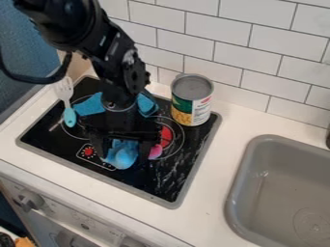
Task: Picked the blue thing and put it in the right side burner
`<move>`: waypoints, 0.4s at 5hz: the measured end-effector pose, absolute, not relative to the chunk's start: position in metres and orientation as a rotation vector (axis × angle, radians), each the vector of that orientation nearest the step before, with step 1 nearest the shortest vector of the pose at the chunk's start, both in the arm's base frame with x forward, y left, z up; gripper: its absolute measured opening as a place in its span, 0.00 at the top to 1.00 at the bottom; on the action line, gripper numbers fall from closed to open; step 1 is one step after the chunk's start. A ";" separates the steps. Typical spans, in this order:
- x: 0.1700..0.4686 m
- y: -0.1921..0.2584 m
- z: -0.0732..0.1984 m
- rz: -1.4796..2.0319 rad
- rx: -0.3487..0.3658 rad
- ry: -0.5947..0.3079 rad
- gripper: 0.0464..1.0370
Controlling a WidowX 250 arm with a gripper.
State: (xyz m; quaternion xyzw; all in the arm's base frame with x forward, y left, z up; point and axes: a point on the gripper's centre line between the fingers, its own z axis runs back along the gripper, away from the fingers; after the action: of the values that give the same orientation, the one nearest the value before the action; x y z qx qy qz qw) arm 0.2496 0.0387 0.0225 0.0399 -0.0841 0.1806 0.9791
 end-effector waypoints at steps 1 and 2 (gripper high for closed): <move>0.254 0.041 0.045 0.391 0.050 -0.181 0.04; 0.256 0.046 0.073 0.408 0.041 -0.194 0.04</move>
State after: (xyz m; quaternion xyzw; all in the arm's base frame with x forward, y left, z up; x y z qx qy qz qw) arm 0.2558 0.0459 0.0729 0.0205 -0.0961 0.2021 0.9744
